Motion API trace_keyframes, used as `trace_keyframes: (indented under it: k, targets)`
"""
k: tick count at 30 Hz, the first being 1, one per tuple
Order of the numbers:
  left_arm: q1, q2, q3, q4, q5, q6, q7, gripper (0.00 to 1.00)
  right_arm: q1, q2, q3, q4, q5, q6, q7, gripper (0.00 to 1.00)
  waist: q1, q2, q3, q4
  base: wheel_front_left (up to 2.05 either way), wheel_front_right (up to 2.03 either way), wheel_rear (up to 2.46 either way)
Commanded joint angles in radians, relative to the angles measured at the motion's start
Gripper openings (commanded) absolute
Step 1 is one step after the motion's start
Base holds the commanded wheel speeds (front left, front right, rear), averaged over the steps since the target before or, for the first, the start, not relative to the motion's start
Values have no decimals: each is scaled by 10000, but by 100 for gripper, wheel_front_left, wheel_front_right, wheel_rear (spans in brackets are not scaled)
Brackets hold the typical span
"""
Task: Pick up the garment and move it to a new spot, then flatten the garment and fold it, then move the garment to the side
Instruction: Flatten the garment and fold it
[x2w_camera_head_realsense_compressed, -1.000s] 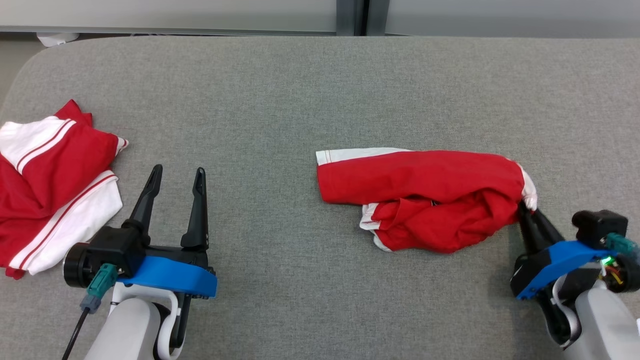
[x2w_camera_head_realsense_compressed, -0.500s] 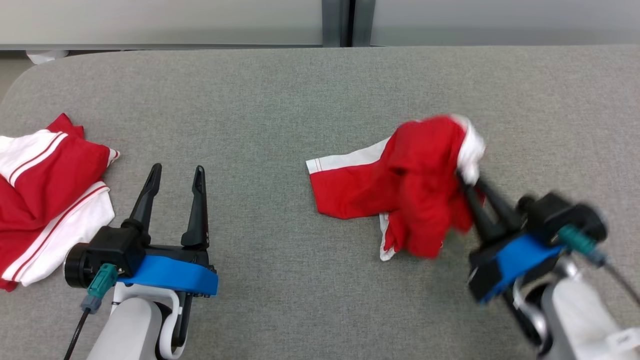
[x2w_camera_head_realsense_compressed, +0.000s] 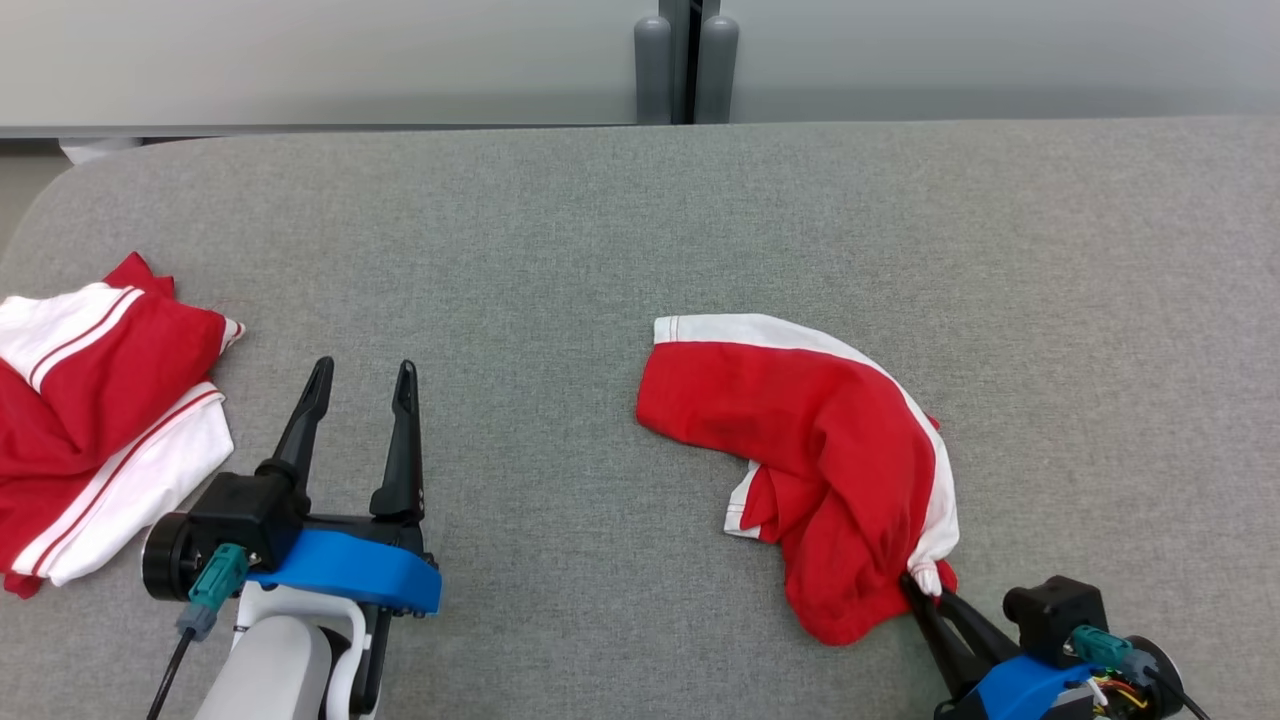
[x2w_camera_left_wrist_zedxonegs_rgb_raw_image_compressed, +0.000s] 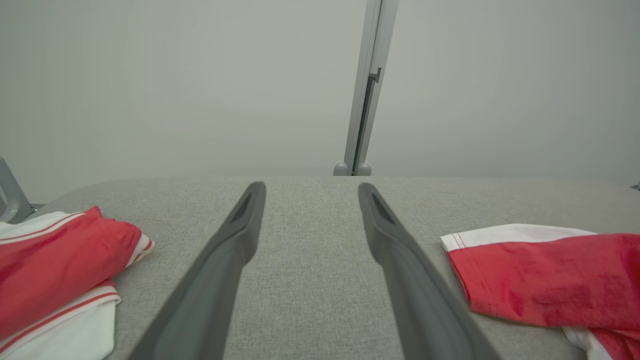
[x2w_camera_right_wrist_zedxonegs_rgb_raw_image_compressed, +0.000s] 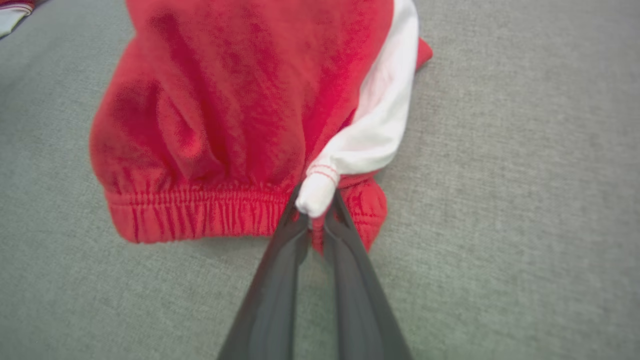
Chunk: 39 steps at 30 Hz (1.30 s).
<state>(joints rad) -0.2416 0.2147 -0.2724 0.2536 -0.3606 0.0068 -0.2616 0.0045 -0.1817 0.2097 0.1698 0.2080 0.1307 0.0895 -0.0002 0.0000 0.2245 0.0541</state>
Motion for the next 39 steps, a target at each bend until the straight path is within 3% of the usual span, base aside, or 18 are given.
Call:
trace_keyframes:
  k: [1,2,3,4,11,18,39]
  targets:
    - [122,1,44,54,32,-42,-45,100,80,149,-161,20,13,1,-287,0,2,0,-68,-31,0,0,0]
    - [142,4,57,72,32,-44,-45,100,87,233,-254,21,3,1,-427,6,2,0,-100,-43,0,0,0]
    - [171,16,76,95,38,-48,-45,100,71,338,-357,-10,24,1,-603,74,2,0,-144,-58,0,0,0]
    - [211,23,86,122,44,-53,-46,100,49,400,-448,-52,43,1,-776,100,2,0,-206,-73,0,0,0]
    - [526,41,148,181,92,26,-46,100,255,581,-1285,-603,293,1,-2108,100,2,0,-569,-114,0,0,0]
    - [795,115,220,75,163,171,-46,100,2,591,-2400,-1012,327,1,-2708,100,2,0,-785,-128,0,0,0]
    - [882,244,54,-123,101,295,-23,100,-188,738,-2554,-1775,87,1,-2173,100,2,0,-737,-34,0,0,0]
